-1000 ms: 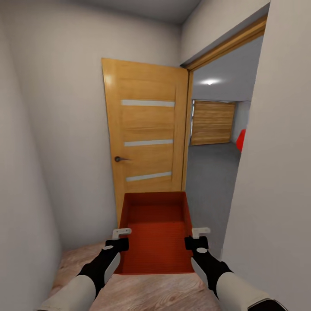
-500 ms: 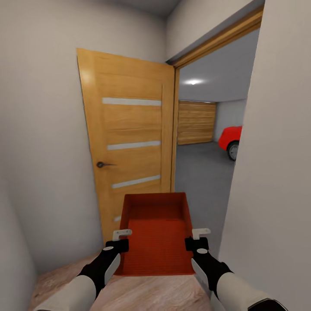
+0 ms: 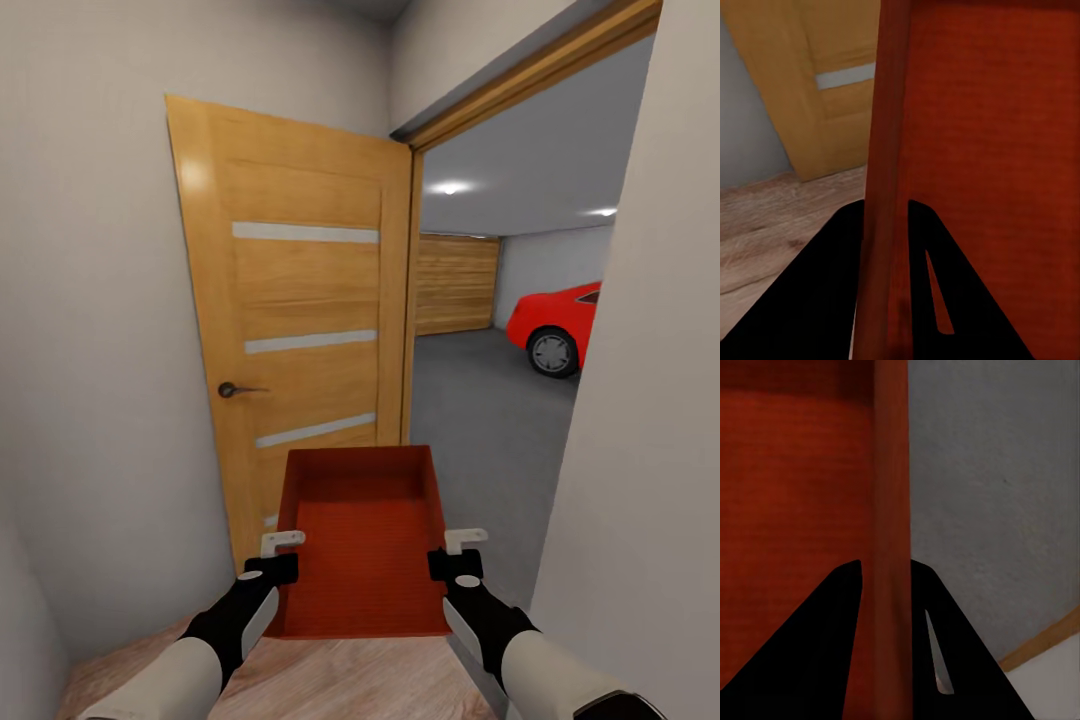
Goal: Move the two storage containers from the living room to the garage. In the garage, place one container on the floor and stack the other container on top of it (either order is fine).
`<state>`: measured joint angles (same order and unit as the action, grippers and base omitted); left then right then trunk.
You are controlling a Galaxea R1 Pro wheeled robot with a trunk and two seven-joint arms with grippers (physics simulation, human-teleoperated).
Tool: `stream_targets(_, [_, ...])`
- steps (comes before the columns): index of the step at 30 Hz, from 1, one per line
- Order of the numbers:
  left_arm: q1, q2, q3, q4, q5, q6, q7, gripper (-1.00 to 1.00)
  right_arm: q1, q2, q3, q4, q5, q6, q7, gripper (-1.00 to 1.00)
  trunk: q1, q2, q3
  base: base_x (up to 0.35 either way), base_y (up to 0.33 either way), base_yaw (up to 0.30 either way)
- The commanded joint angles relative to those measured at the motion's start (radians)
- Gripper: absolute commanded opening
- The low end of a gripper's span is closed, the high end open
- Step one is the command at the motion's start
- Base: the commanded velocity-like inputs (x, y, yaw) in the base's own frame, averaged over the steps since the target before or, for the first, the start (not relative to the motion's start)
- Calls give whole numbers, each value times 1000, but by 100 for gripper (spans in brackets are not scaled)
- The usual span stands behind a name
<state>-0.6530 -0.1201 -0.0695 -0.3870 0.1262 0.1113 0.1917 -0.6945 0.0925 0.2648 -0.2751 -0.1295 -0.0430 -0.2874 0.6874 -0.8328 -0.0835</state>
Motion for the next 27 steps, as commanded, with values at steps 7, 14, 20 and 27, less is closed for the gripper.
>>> stream_targets(7, [0, 17, 4, -3, -2, 7, 75, -100, -2, -1, -36, -1, -1, -3, -30, -100, 0, -1, -2, 11, 3, -184])
stream_targets(14, [0, 17, 4, -3, -2, 7, 75, -100, -2, 0, -36, -1, 0, -3, -30, -100, 0, -1, -2, 0, 0, -271])
stream_targets(20, [0, 17, 4, -3, -2, 7, 75, -100, -2, 0, -36, -1, 0, -3, -30, -100, 0, -1, -2, 85, 14, -265])
stream_targets(27, [0, 17, 5, -3, -2, 7, 75, -100, -2, 0, -36, -1, 1, -6, -30, -100, 0, -1, -2, 281, 86, -73])
